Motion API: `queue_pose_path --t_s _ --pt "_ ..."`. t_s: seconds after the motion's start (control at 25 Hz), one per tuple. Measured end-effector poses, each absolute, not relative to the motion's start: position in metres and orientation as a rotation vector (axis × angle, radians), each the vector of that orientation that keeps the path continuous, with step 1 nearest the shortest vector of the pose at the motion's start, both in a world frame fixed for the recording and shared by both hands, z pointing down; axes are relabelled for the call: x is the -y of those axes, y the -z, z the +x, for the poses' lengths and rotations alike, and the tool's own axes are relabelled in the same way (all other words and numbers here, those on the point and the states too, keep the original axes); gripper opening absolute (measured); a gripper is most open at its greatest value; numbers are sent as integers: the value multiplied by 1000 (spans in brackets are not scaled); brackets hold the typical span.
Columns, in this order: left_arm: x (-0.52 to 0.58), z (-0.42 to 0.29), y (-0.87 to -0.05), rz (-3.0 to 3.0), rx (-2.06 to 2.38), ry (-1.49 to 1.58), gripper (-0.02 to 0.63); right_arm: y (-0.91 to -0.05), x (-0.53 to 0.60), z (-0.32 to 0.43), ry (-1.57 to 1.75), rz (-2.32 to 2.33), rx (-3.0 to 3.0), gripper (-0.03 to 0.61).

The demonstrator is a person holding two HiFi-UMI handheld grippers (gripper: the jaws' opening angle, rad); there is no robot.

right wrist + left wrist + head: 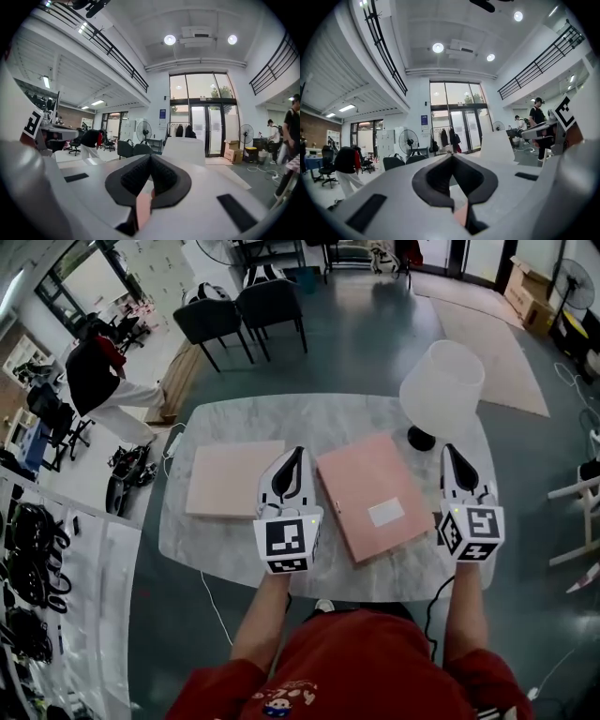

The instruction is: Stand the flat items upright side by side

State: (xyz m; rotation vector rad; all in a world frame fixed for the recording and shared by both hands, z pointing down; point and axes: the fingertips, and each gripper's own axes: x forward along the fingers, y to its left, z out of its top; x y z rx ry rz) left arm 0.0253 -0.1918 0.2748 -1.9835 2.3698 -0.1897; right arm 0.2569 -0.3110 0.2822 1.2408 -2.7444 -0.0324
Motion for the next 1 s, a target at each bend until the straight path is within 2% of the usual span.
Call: queue_pose_path --t_s 0.6,1.0 --pt "218 23 -330 -1928 -2544 311 5 -342 361 237 -74 1009 2731 -3" --pt "215 20 -396 -1961 -2698 405 5 -394 372 228 -165 871 2650 -3"
